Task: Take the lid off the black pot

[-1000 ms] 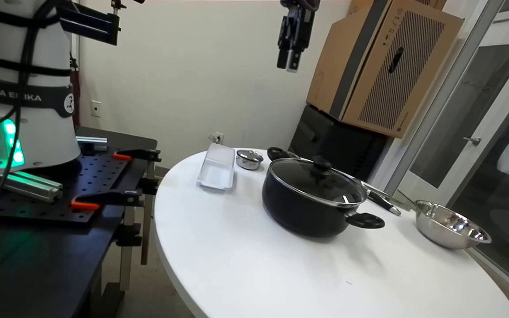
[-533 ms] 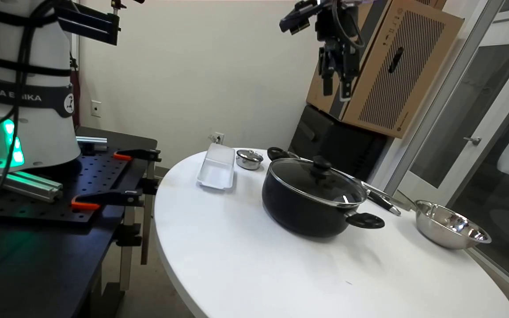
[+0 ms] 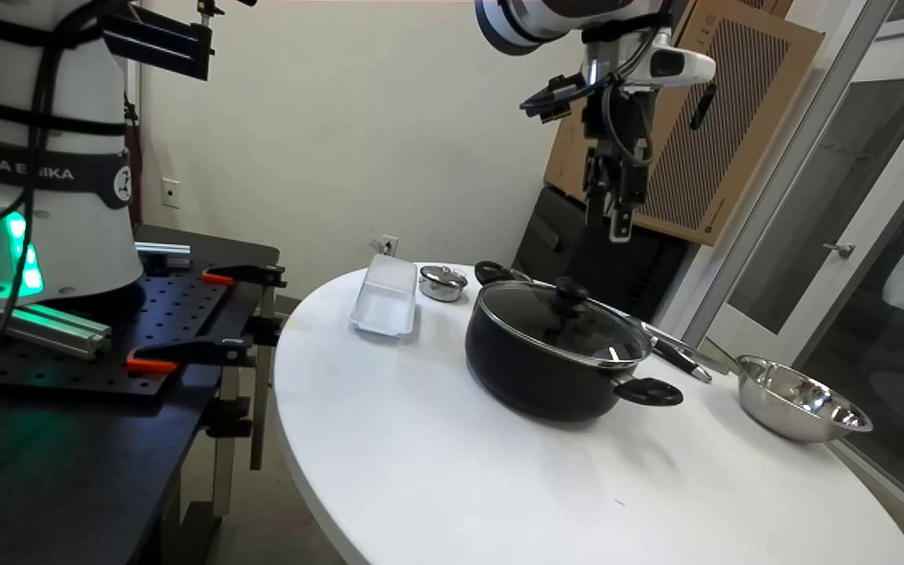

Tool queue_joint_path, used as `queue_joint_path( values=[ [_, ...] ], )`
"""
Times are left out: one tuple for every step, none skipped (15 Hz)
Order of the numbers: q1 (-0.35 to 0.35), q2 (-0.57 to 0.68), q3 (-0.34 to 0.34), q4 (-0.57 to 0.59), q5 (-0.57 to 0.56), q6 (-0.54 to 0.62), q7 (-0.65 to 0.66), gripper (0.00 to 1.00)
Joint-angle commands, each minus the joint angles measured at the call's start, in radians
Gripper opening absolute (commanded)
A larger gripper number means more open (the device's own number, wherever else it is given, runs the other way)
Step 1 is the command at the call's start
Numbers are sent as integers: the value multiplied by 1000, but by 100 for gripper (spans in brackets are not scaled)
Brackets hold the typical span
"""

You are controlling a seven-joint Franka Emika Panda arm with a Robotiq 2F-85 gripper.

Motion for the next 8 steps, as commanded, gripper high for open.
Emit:
queue_joint_path(
  values=[
    [33, 50, -9, 68, 58, -91, -22, 100],
    [34, 62, -6, 82, 85, -122, -37, 100],
    [35, 78, -4, 96, 113, -148, -50, 100],
    [37, 88, -7, 107, 124, -163, -50, 100],
    [35, 102, -9, 119, 144, -171, -61, 100],
    [35, 113, -10, 128, 156, -174, -67, 100],
    [30, 125, -9, 137, 180, -173, -86, 100],
    [27, 136, -9, 146, 199, -175, -99, 100]
  ],
)
